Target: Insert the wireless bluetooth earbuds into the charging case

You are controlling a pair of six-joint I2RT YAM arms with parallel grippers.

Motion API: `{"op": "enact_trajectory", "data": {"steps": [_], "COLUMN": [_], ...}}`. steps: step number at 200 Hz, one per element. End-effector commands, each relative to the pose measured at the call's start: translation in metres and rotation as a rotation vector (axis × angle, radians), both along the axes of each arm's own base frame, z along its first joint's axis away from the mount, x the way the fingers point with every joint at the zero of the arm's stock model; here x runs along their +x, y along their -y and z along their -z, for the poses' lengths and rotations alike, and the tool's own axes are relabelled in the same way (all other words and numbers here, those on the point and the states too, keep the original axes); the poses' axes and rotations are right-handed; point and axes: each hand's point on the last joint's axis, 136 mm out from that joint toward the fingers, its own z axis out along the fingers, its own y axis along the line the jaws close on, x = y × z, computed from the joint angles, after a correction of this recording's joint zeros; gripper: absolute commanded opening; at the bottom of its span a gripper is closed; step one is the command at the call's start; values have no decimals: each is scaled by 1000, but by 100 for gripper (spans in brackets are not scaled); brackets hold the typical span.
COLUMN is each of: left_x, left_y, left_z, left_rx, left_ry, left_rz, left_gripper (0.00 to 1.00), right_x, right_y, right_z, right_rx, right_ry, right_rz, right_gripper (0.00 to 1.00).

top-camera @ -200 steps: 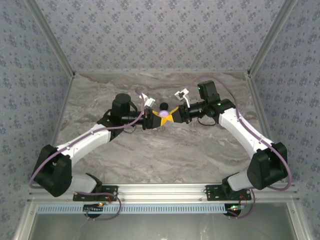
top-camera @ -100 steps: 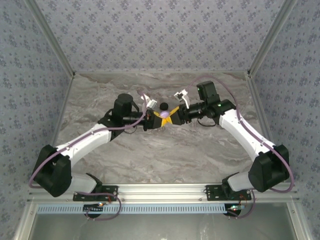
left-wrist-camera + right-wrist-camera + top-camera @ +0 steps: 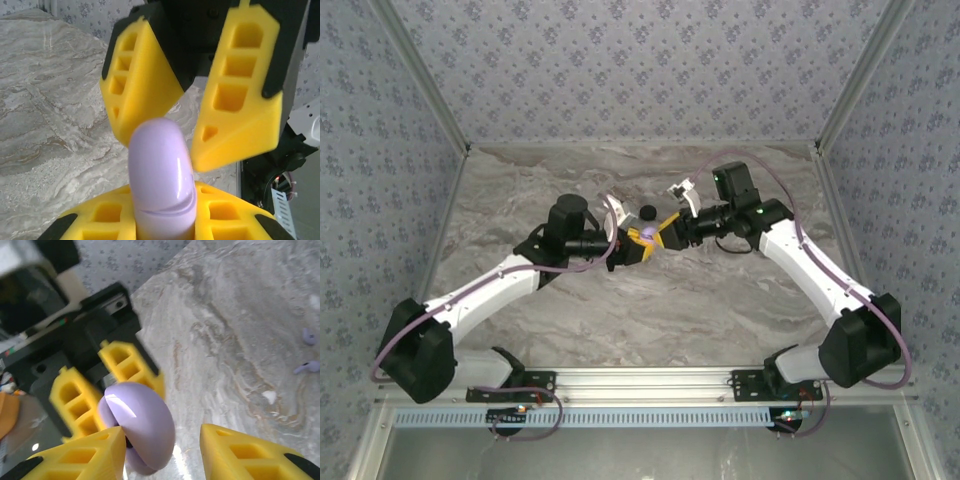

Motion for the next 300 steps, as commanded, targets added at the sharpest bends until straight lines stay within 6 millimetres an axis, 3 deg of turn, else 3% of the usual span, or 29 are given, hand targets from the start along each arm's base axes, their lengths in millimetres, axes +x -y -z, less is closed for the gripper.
{"op": "enact_trajectory", "data": {"steps": [1, 27, 55, 81, 101, 127, 189, 216, 240, 300], "left_x": [-25, -24, -2, 17, 22, 20, 10, 8, 5, 2], "left_y": [2, 1, -8, -24, -36, -50, -79, -89, -91, -91], "left_z": [-27, -26, -22, -17, -13, -12, -11, -10, -11, -13], "left_rx": [-62, -55, -32, -27, -14, 6, 51, 56, 53, 48], "left_ry": [118, 124, 95, 46, 32, 35, 40, 44, 45, 44], "left_rz": [105, 90, -48, -162, -231, -294, -407, -443, -449, -438], "left_gripper": [12, 12, 13, 14, 14, 15, 15, 16, 16, 16], "right_x": [22, 28, 45, 76, 91, 103, 117, 125, 130, 138], "right_y": [12, 17, 28, 52, 57, 42, -28, -46, -50, -62], "right_z": [-4, -1, 5, 32, 61, 98, 169, 186, 206, 223], "right_rx": [-42, -68, -110, -228, -310, -370, -438, -485, -564, -669], "right_ry": [45, 48, 58, 21, -52, -159, -339, -372, -404, -395], "right_rz": [123, 165, 279, 483, 542, 527, 473, 533, 597, 686], "right_gripper": [46, 48, 52, 54, 54, 51, 47, 43, 40, 42]}}
